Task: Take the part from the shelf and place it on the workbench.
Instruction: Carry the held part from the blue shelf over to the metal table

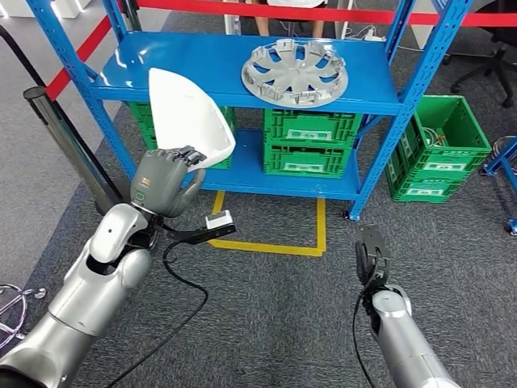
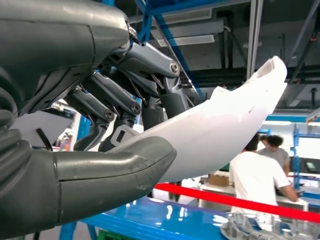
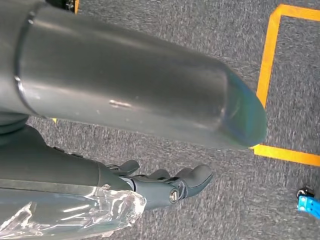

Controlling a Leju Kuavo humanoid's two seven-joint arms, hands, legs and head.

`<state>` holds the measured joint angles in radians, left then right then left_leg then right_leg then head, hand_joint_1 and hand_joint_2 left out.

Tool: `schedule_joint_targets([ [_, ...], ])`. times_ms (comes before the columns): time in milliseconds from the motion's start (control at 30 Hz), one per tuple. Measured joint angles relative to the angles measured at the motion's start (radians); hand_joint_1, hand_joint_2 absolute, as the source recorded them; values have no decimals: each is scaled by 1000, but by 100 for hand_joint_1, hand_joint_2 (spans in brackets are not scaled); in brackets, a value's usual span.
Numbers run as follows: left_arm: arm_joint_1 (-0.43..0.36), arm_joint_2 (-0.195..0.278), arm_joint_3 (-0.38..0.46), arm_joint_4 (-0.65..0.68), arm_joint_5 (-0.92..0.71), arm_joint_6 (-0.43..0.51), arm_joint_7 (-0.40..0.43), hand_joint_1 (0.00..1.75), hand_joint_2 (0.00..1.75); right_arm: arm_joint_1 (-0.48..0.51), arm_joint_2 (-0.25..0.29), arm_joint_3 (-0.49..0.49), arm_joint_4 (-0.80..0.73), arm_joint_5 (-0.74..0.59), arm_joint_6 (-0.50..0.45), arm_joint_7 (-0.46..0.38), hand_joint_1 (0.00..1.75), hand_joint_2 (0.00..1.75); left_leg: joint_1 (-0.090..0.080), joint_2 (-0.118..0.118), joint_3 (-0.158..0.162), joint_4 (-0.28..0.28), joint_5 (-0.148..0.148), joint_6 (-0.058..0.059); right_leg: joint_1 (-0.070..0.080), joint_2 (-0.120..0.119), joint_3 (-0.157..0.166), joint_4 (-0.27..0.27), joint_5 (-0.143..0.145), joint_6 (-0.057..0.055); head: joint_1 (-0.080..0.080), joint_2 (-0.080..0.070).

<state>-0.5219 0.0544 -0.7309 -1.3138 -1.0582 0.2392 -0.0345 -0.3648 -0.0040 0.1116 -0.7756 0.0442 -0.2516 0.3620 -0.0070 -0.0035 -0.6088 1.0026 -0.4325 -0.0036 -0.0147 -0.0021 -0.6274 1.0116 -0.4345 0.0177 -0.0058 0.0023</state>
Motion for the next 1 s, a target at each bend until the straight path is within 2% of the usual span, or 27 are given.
schedule_joint_targets([
  [133,-1,1,0,0,-6,0,-6,155,175,-3,0,2,8,2,0,-2,0,0,-1,0,-3,0,3,5,-1,0,0,-7,7,10,0,0],
  [267,-1,1,0,0,-7,-1,-8,155,175,-7,0,4,14,2,4,-1,0,0,-3,0,-4,0,4,9,-3,0,0,-9,9,13,0,0],
  [1000,-26,-19,-10,0,-7,-24,-11,155,175,-58,5,16,65,33,-6,-24,0,0,-3,0,-5,1,6,12,-4,1,-2,-8,11,16,0,0],
])
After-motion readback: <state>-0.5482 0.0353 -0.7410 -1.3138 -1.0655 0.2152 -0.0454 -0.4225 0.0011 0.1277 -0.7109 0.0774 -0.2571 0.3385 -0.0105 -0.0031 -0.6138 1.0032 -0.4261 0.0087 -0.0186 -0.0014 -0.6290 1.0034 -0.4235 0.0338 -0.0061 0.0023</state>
